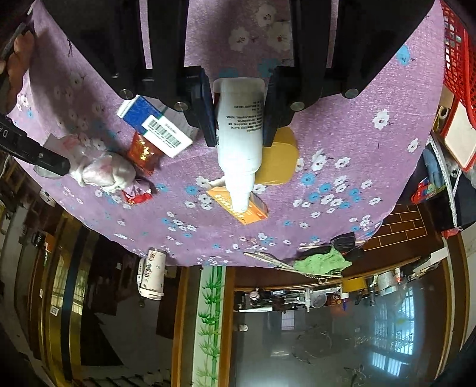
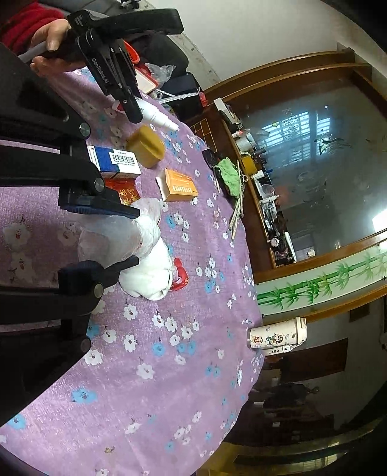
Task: Collect trash
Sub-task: 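Hold the spray bottle and plastic bag closed in both tools above the table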
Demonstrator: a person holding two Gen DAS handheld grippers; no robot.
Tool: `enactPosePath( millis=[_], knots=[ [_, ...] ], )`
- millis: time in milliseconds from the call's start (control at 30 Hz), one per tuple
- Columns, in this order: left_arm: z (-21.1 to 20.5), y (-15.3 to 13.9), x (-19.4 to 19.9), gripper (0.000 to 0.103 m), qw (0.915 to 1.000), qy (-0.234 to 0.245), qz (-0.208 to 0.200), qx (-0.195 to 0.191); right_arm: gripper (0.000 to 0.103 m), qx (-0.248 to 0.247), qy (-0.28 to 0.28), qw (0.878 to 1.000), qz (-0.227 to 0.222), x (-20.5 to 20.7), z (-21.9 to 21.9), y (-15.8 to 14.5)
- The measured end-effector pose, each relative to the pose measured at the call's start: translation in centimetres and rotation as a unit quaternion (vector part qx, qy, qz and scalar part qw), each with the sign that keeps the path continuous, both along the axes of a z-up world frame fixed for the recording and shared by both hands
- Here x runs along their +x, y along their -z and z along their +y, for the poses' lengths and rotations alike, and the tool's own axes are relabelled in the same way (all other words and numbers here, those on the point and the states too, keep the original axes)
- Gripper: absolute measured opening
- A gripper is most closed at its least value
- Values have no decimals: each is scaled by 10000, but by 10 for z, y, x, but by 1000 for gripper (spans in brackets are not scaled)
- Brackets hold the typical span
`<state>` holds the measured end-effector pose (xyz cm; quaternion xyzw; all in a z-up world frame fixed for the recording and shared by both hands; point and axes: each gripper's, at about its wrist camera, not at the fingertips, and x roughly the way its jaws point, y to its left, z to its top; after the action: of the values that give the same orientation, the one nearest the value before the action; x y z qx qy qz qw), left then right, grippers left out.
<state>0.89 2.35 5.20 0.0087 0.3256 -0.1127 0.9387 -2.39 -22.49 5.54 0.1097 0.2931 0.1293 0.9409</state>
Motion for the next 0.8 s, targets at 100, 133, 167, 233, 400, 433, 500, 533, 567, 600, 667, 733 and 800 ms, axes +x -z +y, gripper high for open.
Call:
enactPosePath(
  millis=[100, 133, 167, 233, 400, 433, 500, 533, 567, 600, 667, 733, 800],
  knots=[
    [5, 2, 5, 28, 10000, -54, 63, -27, 26, -9, -25, 10000, 16, 1, 1, 0],
    [6, 3, 6, 28, 10000, -57, 75, -32, 26, -11, -29, 10000, 16, 1, 1, 1],
    [7, 3, 7, 28, 9999, -87, 88, -27, 26, -20, -27, 10000, 10, 1, 1, 0],
    [9, 4, 10, 28, 9999, -114, 112, 5, 26, -13, -23, 10000, 1, 1, 0, 0],
    [12, 5, 14, 28, 9996, -211, 145, 71, 26, 102, 19, 9999, -50, -1, -5, -1],
    [12, 3, 13, 28, 9996, -226, 124, 87, 26, 139, 37, 9999, -70, -1, -7, -2],
    [13, -2, 12, 28, 9994, -266, 100, 184, 26, 221, 63, 9997, -73, -2, -10, -2],
    [14, -6, 10, 28, 9993, -279, 90, 222, 26, 260, 78, 9996, -63, -2, -12, -2],
    [15, -10, 8, 28, 9993, -282, 93, 216, 26, 301, 79, 9995, -52, -1, -13, -2],
    [15, -14, 6, 28, 9993, -279, 106, 207, 26, 372, 58, 9993, -32, -1, -15, -1],
    [16, -23, -1, 29, 9993, -280, 130, 223, 26, 417, 67, 9991, -25, 0, -17, -2],
    [15, -30, -10, 29, 9991, -314, 123, 267, 26, 445, 58, 9990, -47, -1, -17, -2],
    [13, -33, -19, 29, 9989, -340, 156, 272, 26, 439, 48, 9990, -59, -2, -16, -3]
  ],
)
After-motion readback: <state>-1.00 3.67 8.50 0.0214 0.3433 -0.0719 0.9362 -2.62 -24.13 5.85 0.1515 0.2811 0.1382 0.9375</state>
